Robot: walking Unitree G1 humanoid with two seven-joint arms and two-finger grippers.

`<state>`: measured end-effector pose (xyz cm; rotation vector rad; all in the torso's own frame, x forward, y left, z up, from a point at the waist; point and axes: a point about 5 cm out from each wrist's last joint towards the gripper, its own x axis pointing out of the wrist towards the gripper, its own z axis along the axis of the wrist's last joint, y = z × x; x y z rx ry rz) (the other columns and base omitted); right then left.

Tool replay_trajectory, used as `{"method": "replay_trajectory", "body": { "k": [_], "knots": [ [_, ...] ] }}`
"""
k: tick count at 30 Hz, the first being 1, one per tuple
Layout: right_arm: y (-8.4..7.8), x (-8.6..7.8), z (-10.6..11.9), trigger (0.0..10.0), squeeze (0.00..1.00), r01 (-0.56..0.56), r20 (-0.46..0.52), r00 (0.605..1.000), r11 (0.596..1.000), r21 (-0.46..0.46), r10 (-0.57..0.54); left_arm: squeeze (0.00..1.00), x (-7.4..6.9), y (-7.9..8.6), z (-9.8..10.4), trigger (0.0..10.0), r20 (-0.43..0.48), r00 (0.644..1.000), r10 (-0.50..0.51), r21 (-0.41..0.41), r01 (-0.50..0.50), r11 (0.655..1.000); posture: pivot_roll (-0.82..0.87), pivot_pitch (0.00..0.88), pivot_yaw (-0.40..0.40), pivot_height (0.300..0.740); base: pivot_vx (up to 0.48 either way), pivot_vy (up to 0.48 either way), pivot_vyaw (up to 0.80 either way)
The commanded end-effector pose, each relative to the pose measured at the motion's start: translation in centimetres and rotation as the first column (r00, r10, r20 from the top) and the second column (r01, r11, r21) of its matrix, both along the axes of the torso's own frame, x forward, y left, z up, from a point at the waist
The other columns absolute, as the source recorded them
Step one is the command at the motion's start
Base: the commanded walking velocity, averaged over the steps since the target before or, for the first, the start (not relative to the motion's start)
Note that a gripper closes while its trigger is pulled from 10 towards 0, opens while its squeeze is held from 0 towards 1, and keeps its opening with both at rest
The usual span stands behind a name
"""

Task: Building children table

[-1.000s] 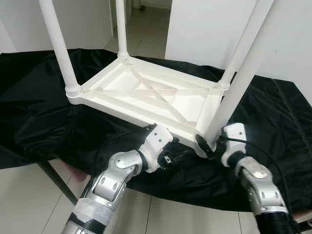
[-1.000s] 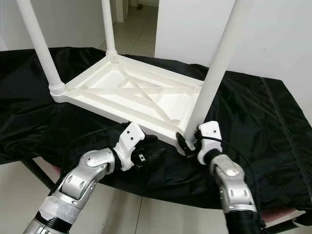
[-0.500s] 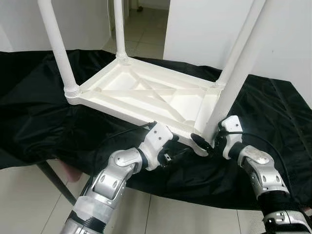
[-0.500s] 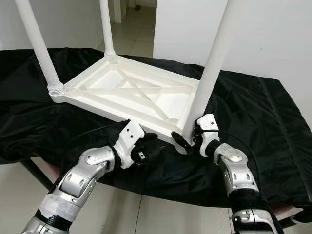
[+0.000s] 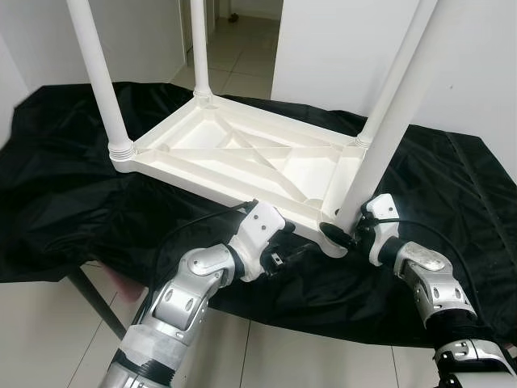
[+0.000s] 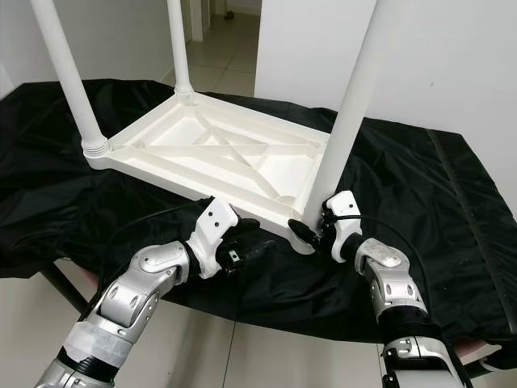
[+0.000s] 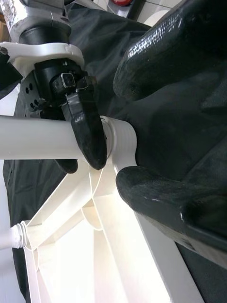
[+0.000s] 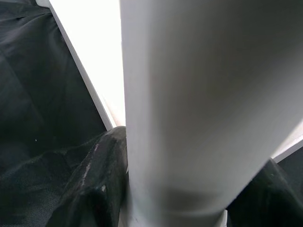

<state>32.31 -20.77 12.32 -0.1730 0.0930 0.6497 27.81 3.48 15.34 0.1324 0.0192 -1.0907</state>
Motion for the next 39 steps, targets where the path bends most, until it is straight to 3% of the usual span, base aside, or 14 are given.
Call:
{"method": "replay_trajectory", "body": {
  "k": [1,6,13,18,22,24,26,27,29,31,32,33,34,39],
  "knots": [
    [-0.1,-0.4,-0.4,10.0,0.00,0.021,-0.024,1.000,0.999,0.026,-0.020,0.00,0.0,0.0,0.0,10.0,-0.002,1.000,0.023,0.000,-0.023,1.000,-0.02,0.000,-0.086,0.740,0.000,0.000,0.00],
    [0.1,-0.5,-0.3,10.0,0.00,0.038,-0.014,0.999,0.998,0.046,-0.038,0.00,0.0,0.0,0.0,10.0,-0.002,1.000,0.022,-0.001,-0.022,1.000,-0.02,0.000,-0.085,0.740,0.000,0.000,0.00],
    [1.1,-0.9,0.4,10.0,0.00,0.216,0.048,0.974,0.974,0.070,-0.219,0.00,-0.1,-0.2,0.0,10.0,-0.007,1.000,0.019,-0.005,-0.019,1.000,-0.02,0.000,-0.087,0.740,0.000,0.000,0.00],
    [2.2,-1.2,0.8,10.0,0.00,0.424,0.068,0.898,0.895,0.139,-0.435,0.00,-0.1,-0.1,0.0,10.0,-0.008,1.000,0.025,-0.007,-0.025,1.000,-0.02,0.000,-0.095,0.740,0.000,0.000,0.00],
    [2.5,-1.4,0.8,10.0,0.00,0.462,0.058,0.878,0.872,0.161,-0.476,0.00,-0.1,-0.1,0.0,10.0,-0.008,1.000,0.028,-0.008,-0.028,1.000,-0.02,0.000,-0.095,0.740,0.000,0.000,0.00],
    [3.5,-2.3,0.1,10.0,0.00,0.640,0.003,0.756,0.739,0.210,-0.655,0.00,-0.1,0.1,-0.1,10.0,-0.006,0.999,0.036,-0.008,-0.036,0.999,-0.01,0.000,-0.096,0.740,0.000,0.000,0.00],
    [3.8,-2.7,-0.1,10.0,0.00,0.694,-0.021,0.707,0.687,0.216,-0.707,0.00,-0.2,0.1,-0.1,10.0,-0.005,0.999,0.037,-0.008,-0.037,0.999,-0.01,0.000,-0.096,0.740,0.000,0.000,0.00],
    [3.8,-2.7,-0.1,10.0,0.00,0.694,-0.021,0.707,0.687,0.216,-0.707,0.00,-0.2,0.1,-0.1,10.0,-0.005,0.999,0.037,-0.008,-0.037,0.999,-0.01,0.000,-0.096,0.740,0.000,0.000,0.00],
    [4.8,-3.1,-0.5,10.0,0.00,0.777,-0.073,0.613,0.584,0.236,-0.787,0.00,-0.2,0.3,-0.1,10.0,-0.007,0.999,0.041,-0.007,-0.041,0.999,-0.01,0.000,-0.094,0.740,0.000,0.000,0.00],
    [5.8,-3.1,-0.4,10.0,0.00,0.797,-0.113,0.587,0.547,0.255,-0.802,0.00,-0.2,0.3,-0.1,10.0,-0.008,0.999,0.042,-0.007,-0.043,0.999,-0.01,0.000,-0.094,0.740,0.000,0.000,0.00],
    [5.8,-3.1,-0.4,10.0,0.00,0.797,-0.113,0.587,0.547,0.255,-0.802,0.00,-0.2,0.3,-0.1,10.0,-0.008,0.999,0.042,-0.007,-0.043,0.999,-0.01,0.000,-0.094,0.740,0.000,0.000,0.00],
    [7.1,-2.9,0.9,10.0,0.00,0.713,-0.106,0.674,0.606,0.353,-0.731,0.00,-0.2,0.2,-0.1,10.0,-0.008,0.999,0.039,-0.006,-0.039,0.999,-0.01,0.000,-0.091,0.740,0.000,0.000,0.00],
    [7.4,-2.9,1.2,10.0,0.00,0.683,-0.103,0.702,0.625,0.379,-0.705,0.00,-0.3,0.2,-0.1,10.0,-0.008,0.999,0.037,-0.006,-0.037,0.999,-0.01,0.000,-0.091,0.740,0.000,0.000,0.00],
    [7.5,-2.9,1.2,10.0,0.00,0.675,-0.103,0.713,0.639,0.369,-0.693,0.00,-0.3,0.1,-0.1,10.0,-0.008,0.999,0.034,-0.008,-0.034,0.999,-0.01,0.000,-0.092,0.740,0.000,0.000,0.00]
  ]
}}
